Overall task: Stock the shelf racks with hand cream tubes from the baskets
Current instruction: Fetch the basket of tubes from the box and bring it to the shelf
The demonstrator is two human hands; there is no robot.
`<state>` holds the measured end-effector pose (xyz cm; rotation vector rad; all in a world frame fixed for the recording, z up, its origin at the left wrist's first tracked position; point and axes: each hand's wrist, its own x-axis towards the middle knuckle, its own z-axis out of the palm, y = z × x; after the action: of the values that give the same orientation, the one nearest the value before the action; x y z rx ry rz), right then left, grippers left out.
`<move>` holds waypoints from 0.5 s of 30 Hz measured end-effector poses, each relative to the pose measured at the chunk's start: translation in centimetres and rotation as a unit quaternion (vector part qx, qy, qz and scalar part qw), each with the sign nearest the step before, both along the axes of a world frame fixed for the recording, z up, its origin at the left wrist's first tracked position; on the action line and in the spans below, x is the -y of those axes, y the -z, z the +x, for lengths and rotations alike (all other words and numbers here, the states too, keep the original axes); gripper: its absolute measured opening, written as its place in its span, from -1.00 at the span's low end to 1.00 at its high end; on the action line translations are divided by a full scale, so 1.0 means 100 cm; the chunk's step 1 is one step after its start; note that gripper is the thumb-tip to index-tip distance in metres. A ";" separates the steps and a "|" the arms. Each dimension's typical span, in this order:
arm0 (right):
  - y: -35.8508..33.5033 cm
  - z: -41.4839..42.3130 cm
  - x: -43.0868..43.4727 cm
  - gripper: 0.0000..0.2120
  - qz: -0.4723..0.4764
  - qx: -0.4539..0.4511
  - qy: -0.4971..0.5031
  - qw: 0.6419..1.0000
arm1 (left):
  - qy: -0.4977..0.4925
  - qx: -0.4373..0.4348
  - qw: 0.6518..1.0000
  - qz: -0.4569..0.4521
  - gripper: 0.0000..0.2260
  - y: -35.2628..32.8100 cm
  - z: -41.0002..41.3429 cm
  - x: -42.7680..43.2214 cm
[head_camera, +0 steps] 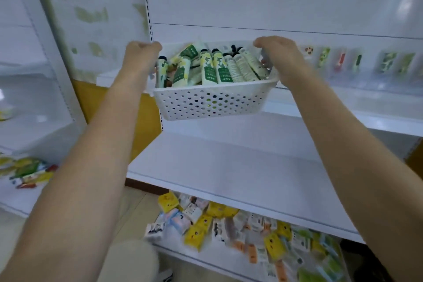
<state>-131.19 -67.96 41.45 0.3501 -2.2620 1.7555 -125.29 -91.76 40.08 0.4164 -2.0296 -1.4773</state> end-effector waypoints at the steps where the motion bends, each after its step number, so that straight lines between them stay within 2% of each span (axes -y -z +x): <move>1: -0.002 -0.018 0.010 -0.89 0.007 0.015 -0.009 1.000 | -0.013 0.006 1.000 0.002 -0.75 0.000 -0.012 0.010; 4: -0.007 -0.071 0.038 -0.75 0.041 0.045 -0.024 0.998 | -0.031 0.033 0.999 0.017 -0.78 -0.005 -0.046 0.030; 7: -0.007 -0.125 0.057 -0.59 0.063 0.030 -0.021 0.997 | -0.021 0.067 0.997 0.024 -0.62 -0.004 -0.086 0.042; 9: -0.006 -0.157 0.068 -0.64 0.124 0.010 -0.002 0.992 | -0.023 0.089 0.995 0.030 -0.50 0.001 -0.110 0.047; 12: -0.005 -0.192 0.077 -0.69 0.268 -0.010 0.012 0.963 | -0.011 0.091 0.995 0.030 -0.49 0.006 -0.140 0.053; 13: -0.004 -0.201 0.079 -0.68 0.291 -0.026 0.020 0.956 | -0.007 0.096 0.995 0.025 -0.46 0.006 -0.148 0.054; 15: -0.006 -0.213 0.079 -0.66 0.279 -0.083 0.059 0.955 | -0.001 0.104 0.994 0.019 -0.40 0.009 -0.162 0.053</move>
<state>-152.47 -75.82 42.03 0.4345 -2.5517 0.9613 -141.52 -97.07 39.21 0.6094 -2.1628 -1.5272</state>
